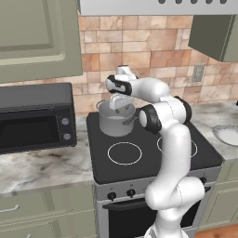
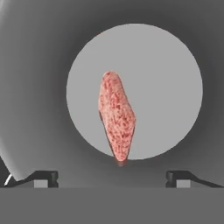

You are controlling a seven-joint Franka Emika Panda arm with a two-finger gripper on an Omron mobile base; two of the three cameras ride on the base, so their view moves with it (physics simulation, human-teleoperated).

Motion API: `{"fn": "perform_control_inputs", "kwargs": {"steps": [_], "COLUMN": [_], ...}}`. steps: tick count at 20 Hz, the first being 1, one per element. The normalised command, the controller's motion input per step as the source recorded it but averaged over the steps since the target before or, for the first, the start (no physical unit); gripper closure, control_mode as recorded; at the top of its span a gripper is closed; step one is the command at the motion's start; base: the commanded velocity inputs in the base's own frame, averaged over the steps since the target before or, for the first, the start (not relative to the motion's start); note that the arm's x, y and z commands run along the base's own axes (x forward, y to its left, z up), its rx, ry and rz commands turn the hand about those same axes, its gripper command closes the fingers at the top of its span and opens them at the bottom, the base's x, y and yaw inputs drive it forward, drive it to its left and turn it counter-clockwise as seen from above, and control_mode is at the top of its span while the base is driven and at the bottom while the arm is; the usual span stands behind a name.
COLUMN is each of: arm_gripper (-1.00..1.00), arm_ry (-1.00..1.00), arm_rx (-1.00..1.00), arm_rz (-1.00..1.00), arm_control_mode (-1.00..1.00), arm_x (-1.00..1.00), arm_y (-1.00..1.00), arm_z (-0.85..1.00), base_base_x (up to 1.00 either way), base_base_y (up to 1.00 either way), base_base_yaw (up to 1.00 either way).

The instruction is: Retrieve the frozen meat and place it in the pot on a burner. Then turn the burner on.

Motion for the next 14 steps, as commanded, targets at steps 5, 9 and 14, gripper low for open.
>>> {"fn": "perform_control_inputs", "kwargs": {"steps": [5,9,14], "arm_gripper": [-1.00,-1.00,-1.00], "arm_ry": [0.00,0.00,0.00], "arm_rx": [0.00,0.00,0.00], "arm_rz": [-0.01,-0.06,-0.09], "arm_control_mode": [-1.00,-1.00,-1.00], "arm_x": [-0.46,-0.78,-0.87], "arm_y": [0.00,0.00,0.00], "arm_z": [0.35,0.19,0.00], "base_base_x": [0.00,0.00,0.00], "base_base_y": [0.00,0.00,0.00], "base_base_yaw": [0.00,0.00,0.00]}}
